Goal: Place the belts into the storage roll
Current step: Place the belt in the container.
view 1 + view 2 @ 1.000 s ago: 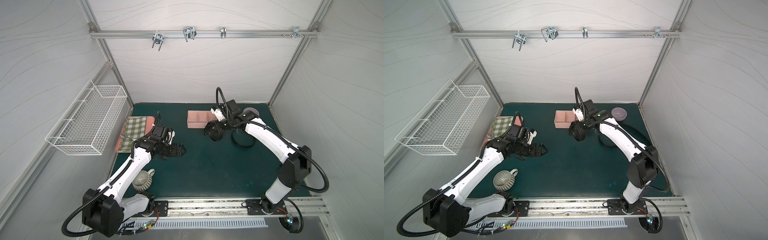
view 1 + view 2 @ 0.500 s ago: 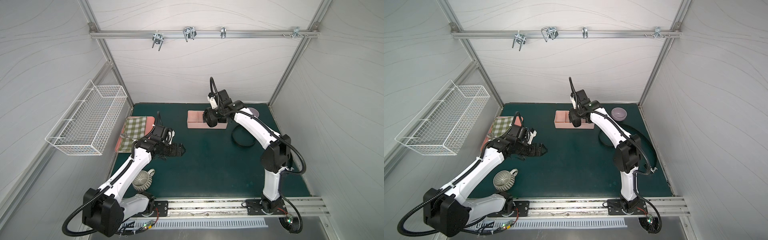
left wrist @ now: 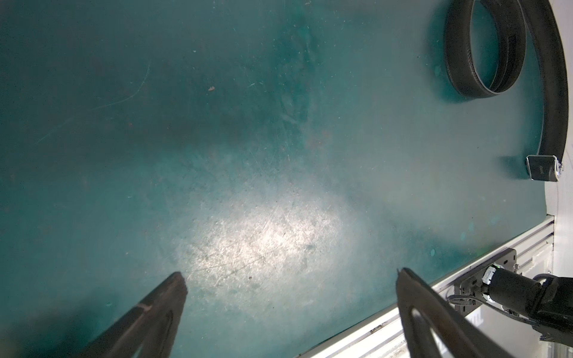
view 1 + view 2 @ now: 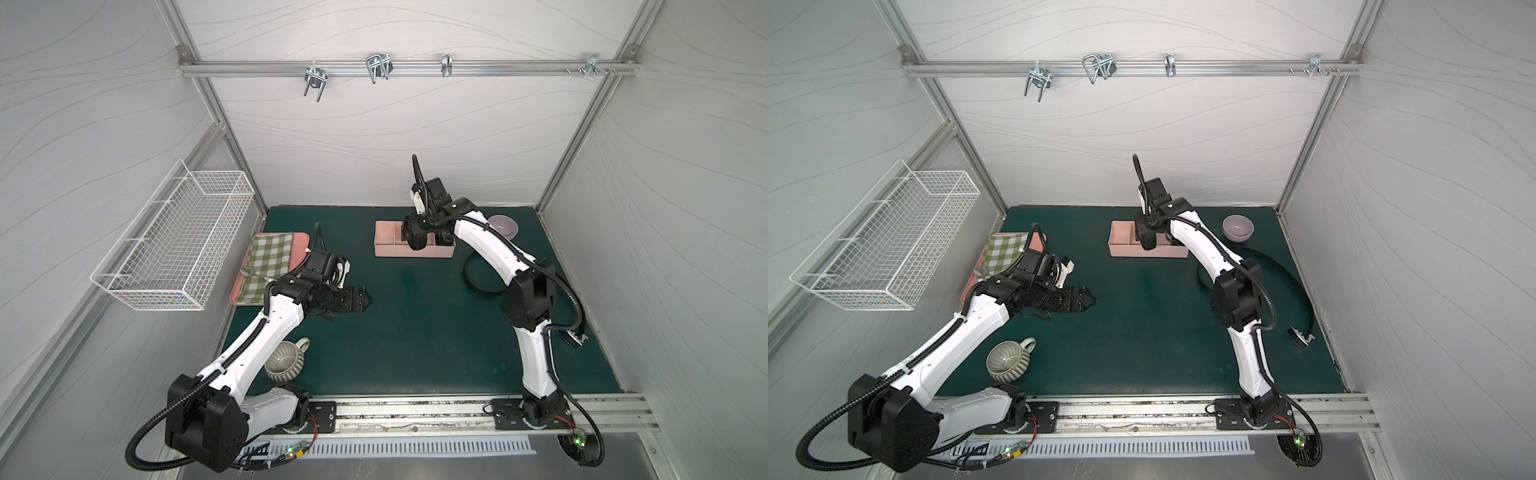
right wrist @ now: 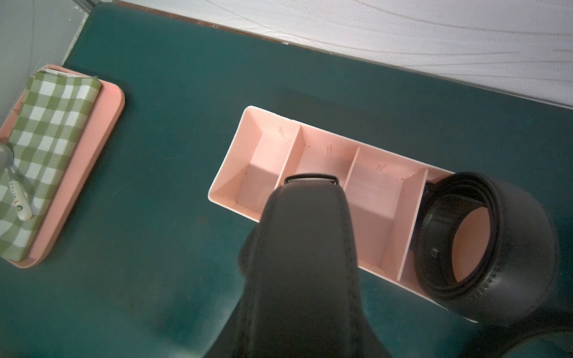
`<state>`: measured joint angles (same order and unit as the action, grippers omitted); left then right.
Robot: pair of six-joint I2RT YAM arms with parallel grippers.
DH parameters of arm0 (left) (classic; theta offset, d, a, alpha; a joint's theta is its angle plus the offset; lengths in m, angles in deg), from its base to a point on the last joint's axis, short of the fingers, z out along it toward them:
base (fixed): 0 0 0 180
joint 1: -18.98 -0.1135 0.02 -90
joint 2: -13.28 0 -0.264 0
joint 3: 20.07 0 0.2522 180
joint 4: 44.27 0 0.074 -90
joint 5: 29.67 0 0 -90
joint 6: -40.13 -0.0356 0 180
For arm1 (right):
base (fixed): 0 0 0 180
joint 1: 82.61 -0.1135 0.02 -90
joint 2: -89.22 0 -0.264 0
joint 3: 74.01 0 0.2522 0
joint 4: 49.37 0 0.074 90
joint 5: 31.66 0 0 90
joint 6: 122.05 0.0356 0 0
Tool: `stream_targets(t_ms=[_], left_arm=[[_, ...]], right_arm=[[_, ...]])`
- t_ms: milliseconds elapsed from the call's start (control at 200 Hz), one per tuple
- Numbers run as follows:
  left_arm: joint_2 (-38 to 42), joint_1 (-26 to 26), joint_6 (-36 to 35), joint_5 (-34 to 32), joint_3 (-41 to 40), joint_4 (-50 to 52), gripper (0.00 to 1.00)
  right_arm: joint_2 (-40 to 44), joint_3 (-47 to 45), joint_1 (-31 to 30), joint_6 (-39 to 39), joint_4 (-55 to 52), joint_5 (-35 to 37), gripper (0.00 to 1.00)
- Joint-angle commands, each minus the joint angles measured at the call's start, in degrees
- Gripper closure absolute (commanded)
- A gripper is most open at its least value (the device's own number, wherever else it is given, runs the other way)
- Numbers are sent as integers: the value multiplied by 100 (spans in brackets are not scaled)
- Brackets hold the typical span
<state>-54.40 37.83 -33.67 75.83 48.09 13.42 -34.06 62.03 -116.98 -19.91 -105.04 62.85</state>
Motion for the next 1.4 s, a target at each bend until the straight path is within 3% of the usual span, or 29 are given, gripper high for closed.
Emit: stream_targets(t_ms=[0,1000,1210,1395], left_arm=[[-29,-31,-72,88,39,-173,1],[-127,-81,-51,231,36,-200,1],[-153,-83,-47,251,28,-206,1],[-165,-83,-50,259,28,-199,1]], right_arm=[[-47,57,-4,209,481,50,84],[-1196,908,144,977,768,216,84],[-1224,646,130,1133,1075,455,84],[-1121,215,-85,1055,1682,1193,84]])
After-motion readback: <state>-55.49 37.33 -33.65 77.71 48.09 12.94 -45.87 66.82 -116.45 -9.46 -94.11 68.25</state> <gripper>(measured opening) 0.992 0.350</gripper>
